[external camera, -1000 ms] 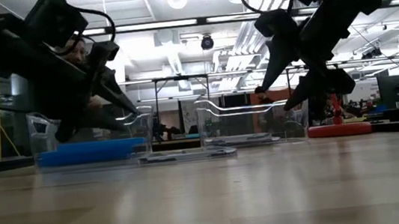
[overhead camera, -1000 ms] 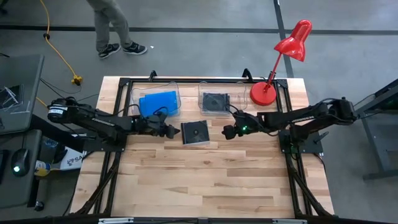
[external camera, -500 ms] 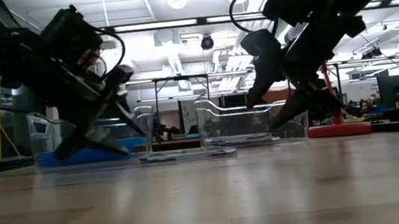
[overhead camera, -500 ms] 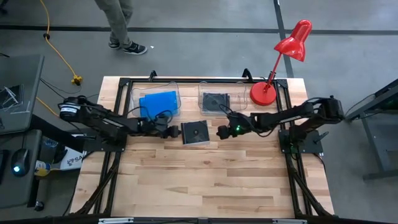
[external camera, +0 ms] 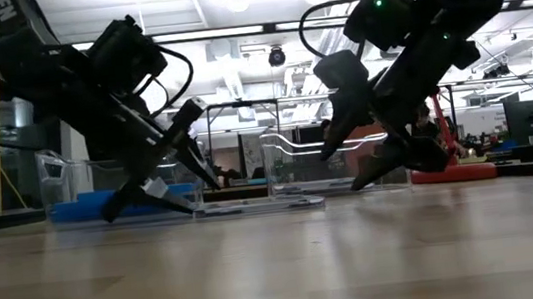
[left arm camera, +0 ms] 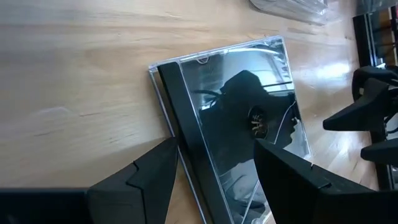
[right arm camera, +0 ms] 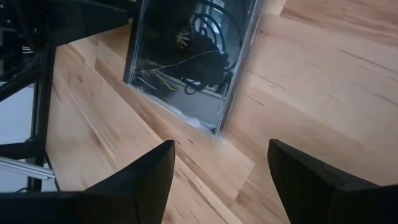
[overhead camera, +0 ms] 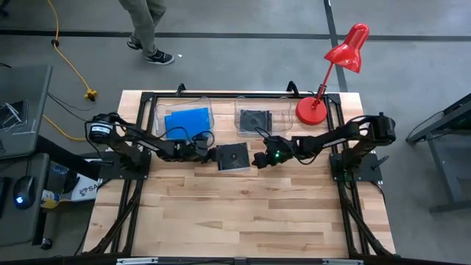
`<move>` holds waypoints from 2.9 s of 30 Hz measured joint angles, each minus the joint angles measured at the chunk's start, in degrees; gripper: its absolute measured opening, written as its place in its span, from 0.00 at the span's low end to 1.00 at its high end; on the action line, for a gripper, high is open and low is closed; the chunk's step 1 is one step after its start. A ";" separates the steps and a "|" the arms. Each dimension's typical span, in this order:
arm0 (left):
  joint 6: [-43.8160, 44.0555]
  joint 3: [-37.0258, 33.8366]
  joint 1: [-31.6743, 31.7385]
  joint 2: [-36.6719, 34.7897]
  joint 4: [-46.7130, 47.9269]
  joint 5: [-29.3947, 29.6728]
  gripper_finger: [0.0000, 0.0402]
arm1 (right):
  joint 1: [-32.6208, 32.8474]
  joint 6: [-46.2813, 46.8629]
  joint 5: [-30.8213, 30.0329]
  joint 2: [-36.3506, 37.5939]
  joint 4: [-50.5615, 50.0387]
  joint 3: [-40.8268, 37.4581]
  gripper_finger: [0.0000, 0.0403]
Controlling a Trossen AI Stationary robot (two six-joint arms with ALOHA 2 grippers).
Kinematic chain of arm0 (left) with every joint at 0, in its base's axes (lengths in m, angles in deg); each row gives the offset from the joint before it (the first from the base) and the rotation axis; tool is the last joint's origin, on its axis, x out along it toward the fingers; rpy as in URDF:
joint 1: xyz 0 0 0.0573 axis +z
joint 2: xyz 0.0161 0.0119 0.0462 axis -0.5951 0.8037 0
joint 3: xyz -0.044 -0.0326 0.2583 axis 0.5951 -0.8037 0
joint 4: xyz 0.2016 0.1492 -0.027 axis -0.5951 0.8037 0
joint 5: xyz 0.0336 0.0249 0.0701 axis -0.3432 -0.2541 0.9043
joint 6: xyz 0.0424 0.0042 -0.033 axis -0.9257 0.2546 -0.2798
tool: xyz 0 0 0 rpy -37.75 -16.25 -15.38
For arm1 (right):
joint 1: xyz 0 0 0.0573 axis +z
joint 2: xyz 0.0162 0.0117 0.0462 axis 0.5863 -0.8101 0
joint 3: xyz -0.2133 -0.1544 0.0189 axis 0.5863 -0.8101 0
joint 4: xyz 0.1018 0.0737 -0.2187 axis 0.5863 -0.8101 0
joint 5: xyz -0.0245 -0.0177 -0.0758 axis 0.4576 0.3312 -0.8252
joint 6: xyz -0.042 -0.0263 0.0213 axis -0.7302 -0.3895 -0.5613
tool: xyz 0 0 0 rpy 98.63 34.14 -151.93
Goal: Pick & place jewel cases by type
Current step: Put the black CD case into the right transparent bin
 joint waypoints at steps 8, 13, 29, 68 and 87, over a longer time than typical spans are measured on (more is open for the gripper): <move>-0.01 0.21 0.00 0.53 -0.02 0.10 0.53 | 0.00 1.68 0.33 -1.55 1.07 0.01 0.60; -0.46 0.21 0.00 0.54 0.57 -0.83 0.53 | -0.37 1.81 -0.25 -1.73 1.38 0.01 0.60; -2.66 0.09 0.00 0.64 1.70 -1.56 0.53 | -0.79 3.03 -0.75 -4.68 4.12 0.08 0.60; -3.61 0.00 -0.02 0.69 1.70 -1.57 0.53 | 0.44 0.17 1.24 -11.70 10.58 5.63 0.60; -4.55 -0.05 -0.02 0.69 1.69 -1.99 0.53 | 1.49 0.41 5.49 -11.37 16.47 5.65 0.60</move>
